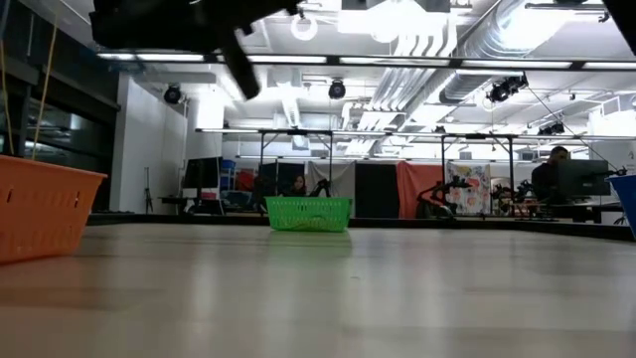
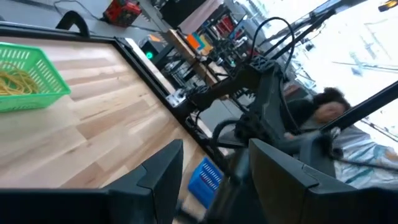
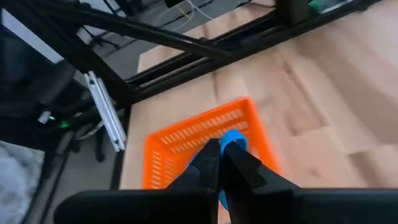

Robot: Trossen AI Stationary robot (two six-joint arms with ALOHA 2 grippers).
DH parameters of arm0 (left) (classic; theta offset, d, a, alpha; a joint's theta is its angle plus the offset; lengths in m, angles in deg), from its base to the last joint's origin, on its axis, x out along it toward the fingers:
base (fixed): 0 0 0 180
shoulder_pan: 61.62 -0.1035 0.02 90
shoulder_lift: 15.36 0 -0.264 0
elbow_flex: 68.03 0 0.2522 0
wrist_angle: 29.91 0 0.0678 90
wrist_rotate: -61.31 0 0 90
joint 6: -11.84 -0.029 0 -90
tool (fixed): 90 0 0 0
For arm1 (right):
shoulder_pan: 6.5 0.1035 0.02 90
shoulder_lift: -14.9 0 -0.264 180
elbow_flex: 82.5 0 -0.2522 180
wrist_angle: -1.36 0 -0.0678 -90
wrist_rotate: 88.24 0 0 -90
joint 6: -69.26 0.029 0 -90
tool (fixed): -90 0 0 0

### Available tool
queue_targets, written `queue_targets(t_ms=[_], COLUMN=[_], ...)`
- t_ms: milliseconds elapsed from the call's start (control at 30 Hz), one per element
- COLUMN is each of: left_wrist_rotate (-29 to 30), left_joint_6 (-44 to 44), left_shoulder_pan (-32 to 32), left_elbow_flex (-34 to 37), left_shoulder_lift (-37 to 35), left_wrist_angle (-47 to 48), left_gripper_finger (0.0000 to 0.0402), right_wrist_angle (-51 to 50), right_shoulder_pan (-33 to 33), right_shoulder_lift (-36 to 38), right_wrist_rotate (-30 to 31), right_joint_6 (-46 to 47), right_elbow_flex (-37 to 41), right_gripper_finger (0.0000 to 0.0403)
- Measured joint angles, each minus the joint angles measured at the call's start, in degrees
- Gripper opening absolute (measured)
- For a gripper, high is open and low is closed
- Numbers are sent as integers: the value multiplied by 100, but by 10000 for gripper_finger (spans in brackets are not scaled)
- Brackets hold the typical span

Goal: Sort rubber bands into baskets
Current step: Put the blue rubber band into the orange bin

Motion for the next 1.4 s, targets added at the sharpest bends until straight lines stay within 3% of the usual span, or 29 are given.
queue_targets(t_ms=[367,567,700,900,1000,1167,1333,1400], left_wrist_rotate=[-74,-76,-76,-76,-77,-79,-79,-79], left_joint_6=[-4,-10,-21,-177,-242,-344,-389,-459], left_shoulder_pan=[0,0,0,0,0,0,0,0], left_elbow_flex=[0,0,0,0,0,0,0,0], left_shoulder_lift=[45,45,45,45,45,45,45,45], left_wrist_angle=[2,191,304,322,324,324,344,343], left_gripper_finger=[175,175,175,175,175,175,175,175], right_wrist_angle=[106,-123,-349,-369,-378,-410,-461,-811], right_shoulder_pan=[42,42,42,38,-24,-129,-195,-207], right_shoulder_lift=[-1583,-1845,-1846,-1849,-1849,-1849,-1849,-1845], right_wrist_rotate=[-302,-303,-310,-369,-846,-1318,-2420,-2509], right_joint_6=[92,269,230,225,278,422,714,759], right_elbow_flex=[-2107,-2477,-2455,-2449,-2449,-2477,-2484,-2486], right_gripper_finger=[0,4,51,178,223,244,245,245])
